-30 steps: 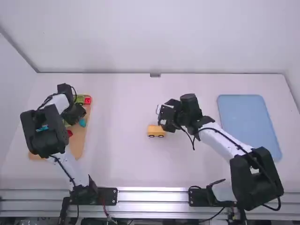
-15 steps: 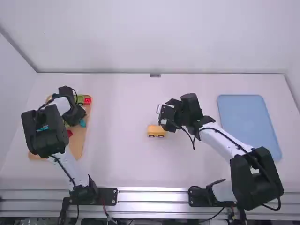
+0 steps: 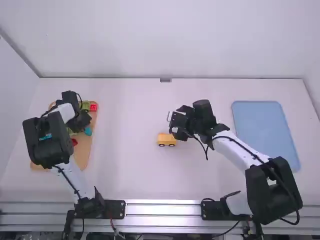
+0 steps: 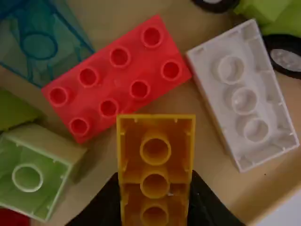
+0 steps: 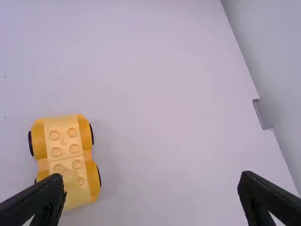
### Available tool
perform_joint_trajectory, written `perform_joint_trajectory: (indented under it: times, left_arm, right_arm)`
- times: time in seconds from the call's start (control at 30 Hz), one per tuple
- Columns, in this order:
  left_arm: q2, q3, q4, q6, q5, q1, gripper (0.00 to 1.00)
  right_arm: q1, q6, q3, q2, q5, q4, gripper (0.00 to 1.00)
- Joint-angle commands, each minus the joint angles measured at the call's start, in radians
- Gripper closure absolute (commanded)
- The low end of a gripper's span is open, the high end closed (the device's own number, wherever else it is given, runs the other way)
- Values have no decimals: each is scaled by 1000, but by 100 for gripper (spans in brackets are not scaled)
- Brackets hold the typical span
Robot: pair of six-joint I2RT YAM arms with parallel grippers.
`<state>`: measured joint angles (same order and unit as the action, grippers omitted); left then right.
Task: Assemble lego blocks to make yellow taxi
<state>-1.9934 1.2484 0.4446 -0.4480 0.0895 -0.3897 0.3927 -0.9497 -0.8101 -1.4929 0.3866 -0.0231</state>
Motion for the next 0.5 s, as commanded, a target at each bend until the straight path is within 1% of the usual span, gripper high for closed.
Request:
perform_joint_trajectory:
  times: [0.0,0.07,0.1,0.2,0.33,0.47]
  left_arm:
    - [-4,37,34,52,-23,-3,85]
    - [13,76,90,44,-9,-3,91]
    - [19,83,100,41,-5,-2,91]
    - [54,107,146,13,33,1,98]
    - [131,104,167,21,38,8,98]
    - [258,84,175,96,-63,19,98]
  right_arm:
    - [0,3,4,16,7,0,2]
    - [0,3,4,16,5,2,2]
    - [0,3,4,16,6,2,2]
    - [0,3,4,16,5,4,2]
    - [0,3,4,16,9,0,2]
    - [2,15,4,16,65,-29,2]
